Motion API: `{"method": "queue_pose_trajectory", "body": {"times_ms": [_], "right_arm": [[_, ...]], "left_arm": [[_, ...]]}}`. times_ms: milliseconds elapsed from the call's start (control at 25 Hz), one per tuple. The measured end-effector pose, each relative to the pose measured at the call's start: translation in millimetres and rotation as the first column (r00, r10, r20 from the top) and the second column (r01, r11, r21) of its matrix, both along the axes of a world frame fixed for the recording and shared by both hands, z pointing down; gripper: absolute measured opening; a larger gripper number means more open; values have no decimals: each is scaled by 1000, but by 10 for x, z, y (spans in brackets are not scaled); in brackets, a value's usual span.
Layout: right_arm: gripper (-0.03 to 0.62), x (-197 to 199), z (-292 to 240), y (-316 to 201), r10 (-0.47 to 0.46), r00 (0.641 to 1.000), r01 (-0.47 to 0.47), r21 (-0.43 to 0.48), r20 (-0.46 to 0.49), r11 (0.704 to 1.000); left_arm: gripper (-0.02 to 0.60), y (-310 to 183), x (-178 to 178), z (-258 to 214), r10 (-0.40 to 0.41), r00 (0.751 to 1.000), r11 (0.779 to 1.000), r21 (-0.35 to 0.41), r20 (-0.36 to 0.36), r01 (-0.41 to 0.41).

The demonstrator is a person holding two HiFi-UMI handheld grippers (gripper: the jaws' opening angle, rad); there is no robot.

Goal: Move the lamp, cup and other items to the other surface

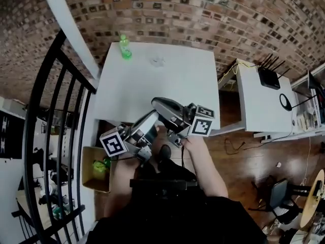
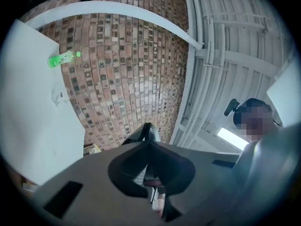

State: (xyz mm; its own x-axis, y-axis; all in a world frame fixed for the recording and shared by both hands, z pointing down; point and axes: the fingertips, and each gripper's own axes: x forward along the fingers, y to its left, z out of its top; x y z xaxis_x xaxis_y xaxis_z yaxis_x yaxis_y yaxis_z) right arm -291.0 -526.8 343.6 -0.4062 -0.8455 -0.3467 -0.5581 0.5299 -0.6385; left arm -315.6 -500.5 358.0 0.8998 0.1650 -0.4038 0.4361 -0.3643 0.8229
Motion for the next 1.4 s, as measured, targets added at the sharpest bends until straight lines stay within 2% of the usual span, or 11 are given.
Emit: {"method": "queue_pose_trajectory", "body": {"times_ms": [200,440,480,840,1240,1400], "right_arm": [[11,382,77,-171,-11,1000,11,4,17,1000],[12,778,73,-356,-28,999,27,25,38,999],[44,810,80,-380,-33,999,32,28,42,999],[46,946,272,-572,-25,996,26,-8,88,1000],[46,946,291,-1345,78,995,-75,-57,59,996],[46,953,317,-1659,131,990,-127,-78,53,989]], "left_arm": [[3,-203,323,55,-35,999,999,7,29,34],[3,-429,662,46,-70,995,997,50,68,67],[4,-456,696,58,-77,994,996,51,74,73],[3,-697,781,198,-92,993,996,23,77,91],[3,-1507,764,140,-1,1000,1000,7,19,1],[3,-1833,751,185,47,999,999,-22,15,-46]]}}
